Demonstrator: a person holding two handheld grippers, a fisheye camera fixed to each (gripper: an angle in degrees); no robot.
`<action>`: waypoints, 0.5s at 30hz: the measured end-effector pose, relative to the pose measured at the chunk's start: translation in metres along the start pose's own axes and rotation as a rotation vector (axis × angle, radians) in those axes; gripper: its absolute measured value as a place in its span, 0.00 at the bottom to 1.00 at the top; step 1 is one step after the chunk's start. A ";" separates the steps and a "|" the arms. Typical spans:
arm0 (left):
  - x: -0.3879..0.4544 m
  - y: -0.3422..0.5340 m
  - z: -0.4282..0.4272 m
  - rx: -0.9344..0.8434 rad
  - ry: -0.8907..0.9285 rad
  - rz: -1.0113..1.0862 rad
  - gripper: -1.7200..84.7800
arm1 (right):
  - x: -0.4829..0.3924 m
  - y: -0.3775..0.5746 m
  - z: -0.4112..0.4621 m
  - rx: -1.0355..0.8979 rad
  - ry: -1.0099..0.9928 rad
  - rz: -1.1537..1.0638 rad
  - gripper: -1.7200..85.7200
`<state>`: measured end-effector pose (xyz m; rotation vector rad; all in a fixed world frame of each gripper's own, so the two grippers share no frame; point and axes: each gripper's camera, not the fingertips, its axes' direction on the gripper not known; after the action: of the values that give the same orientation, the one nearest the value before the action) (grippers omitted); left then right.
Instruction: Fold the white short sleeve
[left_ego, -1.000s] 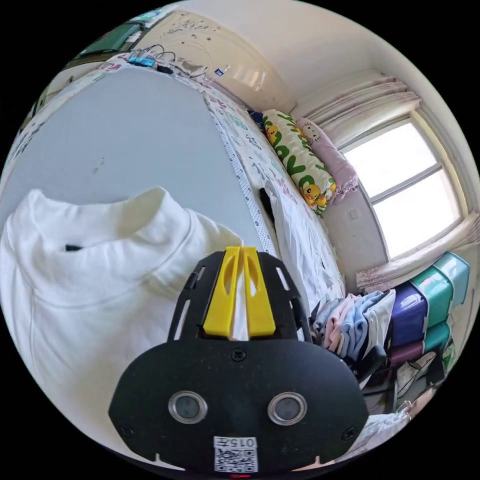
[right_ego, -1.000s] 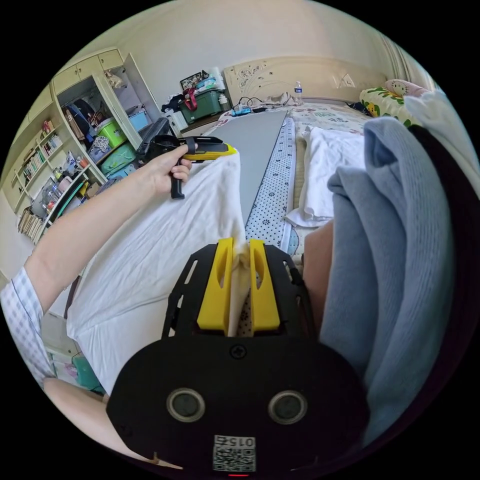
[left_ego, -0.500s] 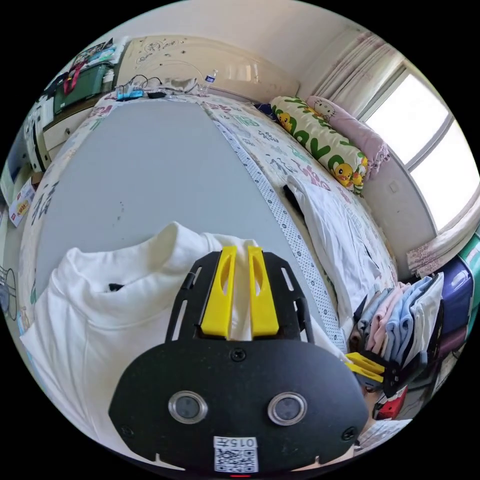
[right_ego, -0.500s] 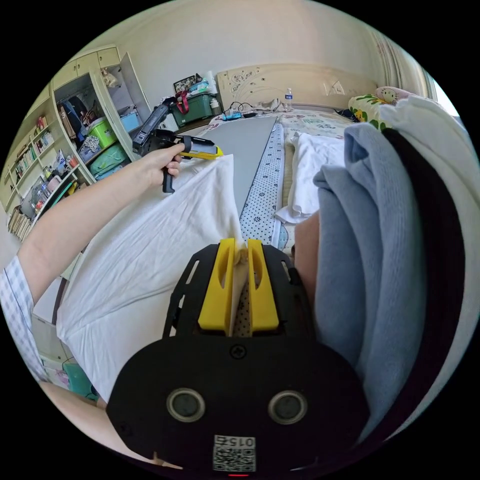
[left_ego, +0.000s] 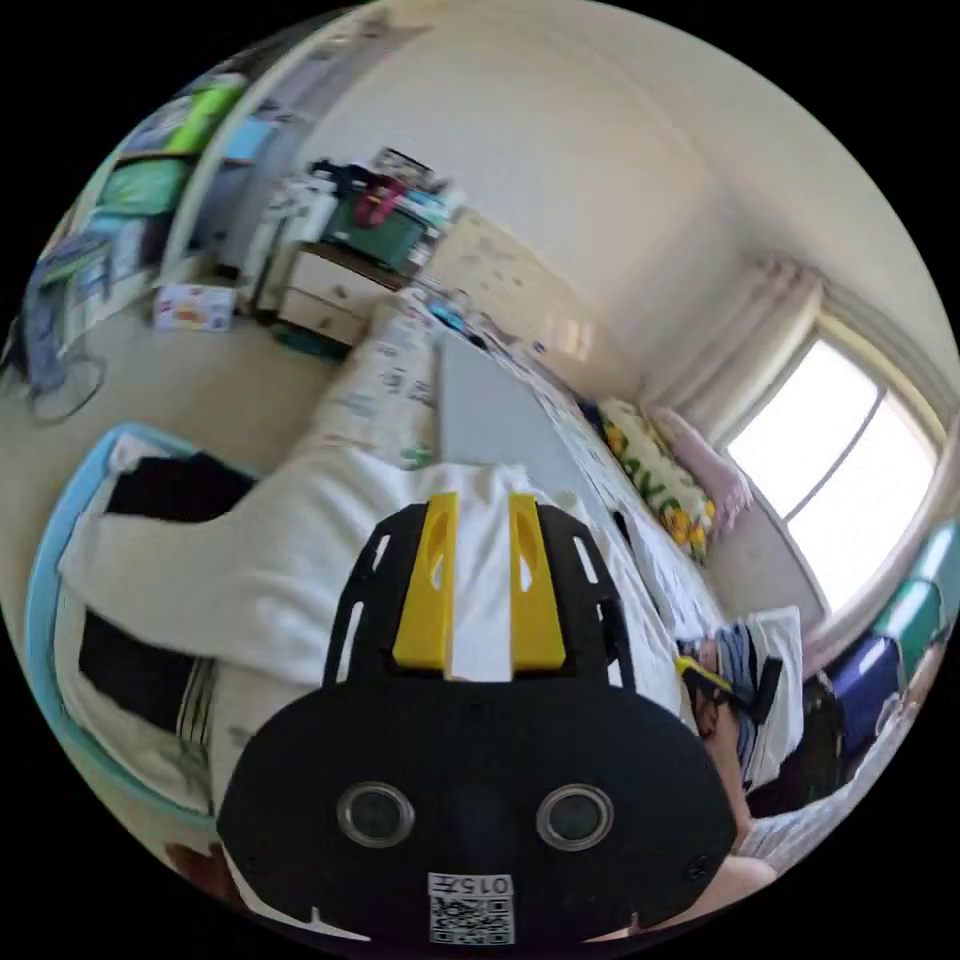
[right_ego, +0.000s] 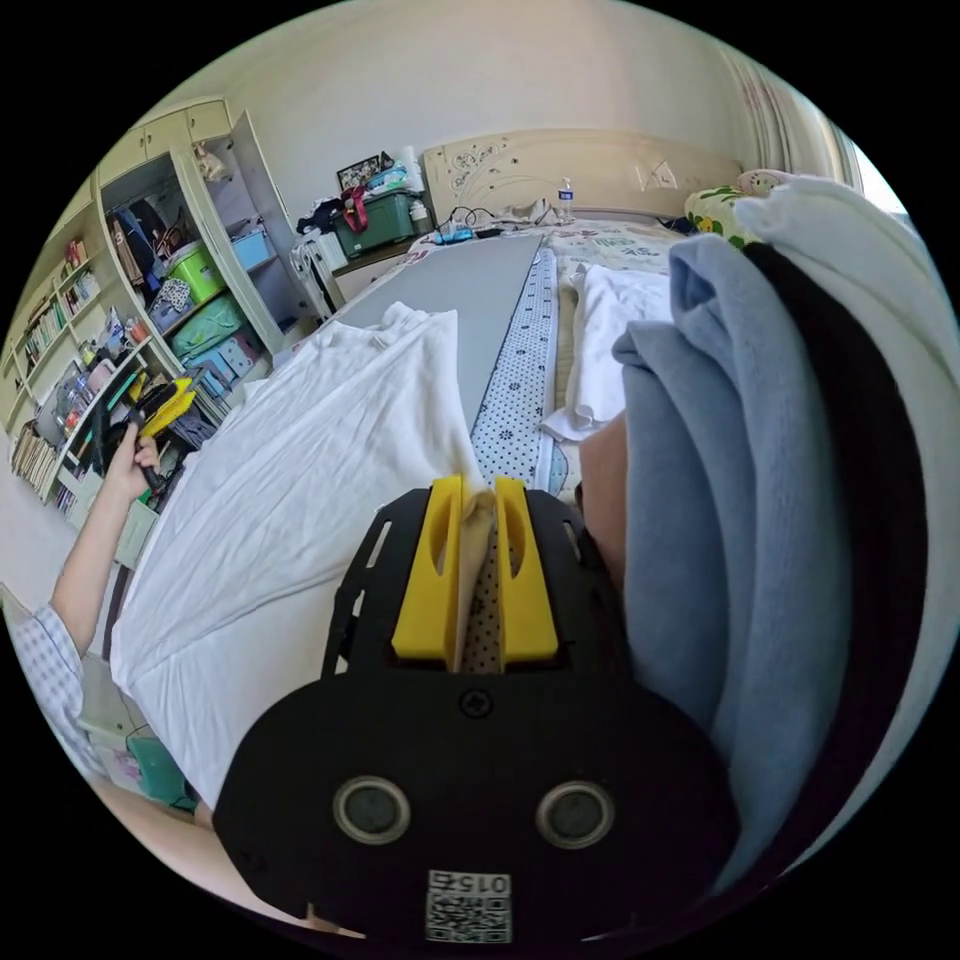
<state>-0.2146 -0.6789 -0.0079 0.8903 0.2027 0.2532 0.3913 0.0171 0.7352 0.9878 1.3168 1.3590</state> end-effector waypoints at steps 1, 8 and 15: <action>-0.026 0.002 -0.016 0.040 -0.032 -0.097 0.16 | -0.001 -0.001 0.002 -0.004 -0.002 0.001 0.09; -0.217 0.051 -0.035 -0.027 0.147 -0.735 0.19 | -0.020 -0.006 0.008 0.002 -0.004 -0.006 0.09; -0.284 0.076 -0.060 0.027 0.378 -0.844 0.15 | -0.043 -0.016 0.007 0.012 0.038 -0.020 0.09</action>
<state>-0.5118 -0.6739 0.0348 0.7093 0.9055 -0.3752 0.4085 -0.0245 0.7230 0.9585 1.3617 1.3622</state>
